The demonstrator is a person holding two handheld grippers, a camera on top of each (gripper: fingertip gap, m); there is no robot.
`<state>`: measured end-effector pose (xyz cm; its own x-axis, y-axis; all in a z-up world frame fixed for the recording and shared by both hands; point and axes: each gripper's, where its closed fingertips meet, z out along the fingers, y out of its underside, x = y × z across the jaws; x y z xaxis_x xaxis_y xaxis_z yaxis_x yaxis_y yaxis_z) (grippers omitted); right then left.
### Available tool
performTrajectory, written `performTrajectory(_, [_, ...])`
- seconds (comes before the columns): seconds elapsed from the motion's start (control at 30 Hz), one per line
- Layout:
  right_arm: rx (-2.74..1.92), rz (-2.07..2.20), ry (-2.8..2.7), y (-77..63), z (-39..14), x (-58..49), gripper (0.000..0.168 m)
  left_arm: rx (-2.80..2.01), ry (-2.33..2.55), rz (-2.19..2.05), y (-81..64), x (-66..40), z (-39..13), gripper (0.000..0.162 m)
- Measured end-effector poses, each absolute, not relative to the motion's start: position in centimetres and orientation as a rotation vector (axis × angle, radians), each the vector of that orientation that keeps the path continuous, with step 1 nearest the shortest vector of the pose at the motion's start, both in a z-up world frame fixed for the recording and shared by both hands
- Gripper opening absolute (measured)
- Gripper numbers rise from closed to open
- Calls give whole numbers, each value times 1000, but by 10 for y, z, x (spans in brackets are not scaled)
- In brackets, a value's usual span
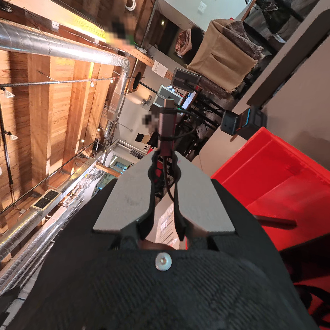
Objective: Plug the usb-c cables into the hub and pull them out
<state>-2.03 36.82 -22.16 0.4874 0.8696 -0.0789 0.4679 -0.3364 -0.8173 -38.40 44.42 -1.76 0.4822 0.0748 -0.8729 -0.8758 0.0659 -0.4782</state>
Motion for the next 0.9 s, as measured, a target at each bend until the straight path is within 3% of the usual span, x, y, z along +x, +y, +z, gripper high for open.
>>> performTrajectory(0.43, [-1969, 674, -1133, 363, -223, -24, 48, -1233, 748, 899, 436, -390, 37, 12])
performTrajectory(0.47, [-1969, 674, -1133, 363, -223, -24, 48, -1217, 738, 909, 434, -391, 42, 0])
performTrajectory(0.6, [-1969, 674, -1135, 363, -223, -25, 48, -1186, 732, 912, 431, -389, 59, 0])
performTrajectory(0.9, [-1969, 675, -1147, 361, -224, -26, 49, -1427, 812, 833, 440, -407, 20, 0])
